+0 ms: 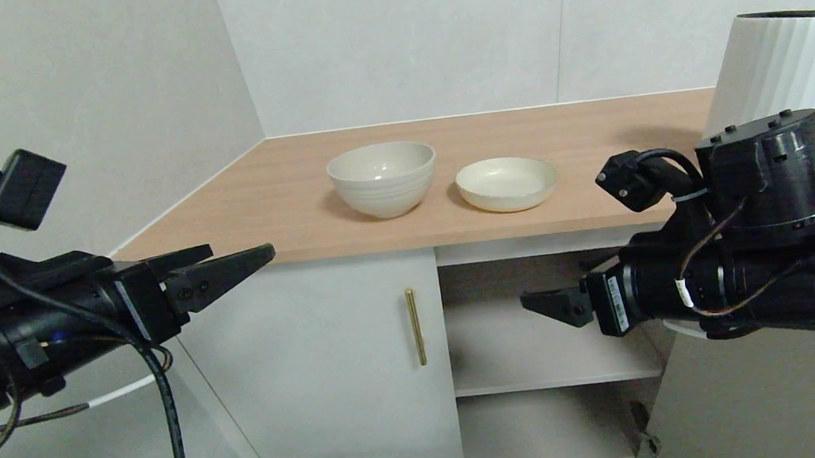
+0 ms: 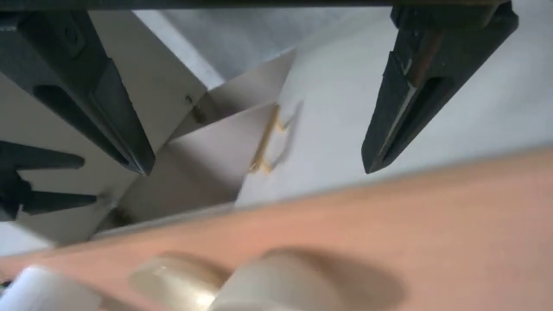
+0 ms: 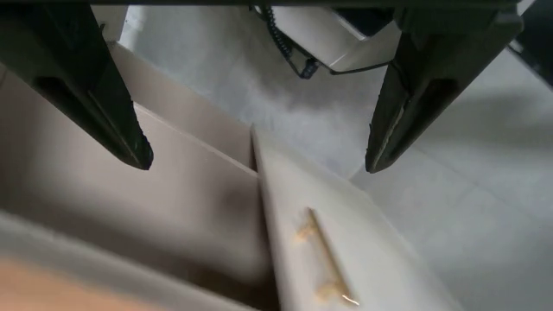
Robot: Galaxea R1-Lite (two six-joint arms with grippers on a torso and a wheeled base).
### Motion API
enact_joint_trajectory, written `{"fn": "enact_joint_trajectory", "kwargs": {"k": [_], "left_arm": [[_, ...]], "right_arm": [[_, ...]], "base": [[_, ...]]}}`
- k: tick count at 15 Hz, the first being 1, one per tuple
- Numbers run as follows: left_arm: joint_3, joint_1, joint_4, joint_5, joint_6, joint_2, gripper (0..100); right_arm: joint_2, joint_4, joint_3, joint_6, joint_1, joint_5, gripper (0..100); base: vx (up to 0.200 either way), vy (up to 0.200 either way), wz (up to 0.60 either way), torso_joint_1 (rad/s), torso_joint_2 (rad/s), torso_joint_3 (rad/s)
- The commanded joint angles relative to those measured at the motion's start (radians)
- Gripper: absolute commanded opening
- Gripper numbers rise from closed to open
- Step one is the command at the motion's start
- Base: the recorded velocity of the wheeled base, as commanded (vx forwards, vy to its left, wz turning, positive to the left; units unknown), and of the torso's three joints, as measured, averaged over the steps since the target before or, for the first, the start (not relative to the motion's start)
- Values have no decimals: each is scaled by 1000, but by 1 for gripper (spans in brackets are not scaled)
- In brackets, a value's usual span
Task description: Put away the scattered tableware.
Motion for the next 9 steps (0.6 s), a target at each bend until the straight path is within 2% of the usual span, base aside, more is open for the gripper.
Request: {"fn": "enact_joint_trajectory", "kwargs": {"k": [1,6,9], "left_arm": [[-5,3,-10,0,-2,45,100],[-28,3,-13,-1,-4,132,100],[-48,2,-12,2,-10,170,100]], "right_arm": [[6,0,-1,0,-2,0,100],[12,0,-1,0,-2,0,100],[11,-5,-1,0,-2,0,100]], "base": [[0,0,0,154,-476,-295],[0,0,0,178,-449,-273],[0,0,0,56,-139,-89]]}}
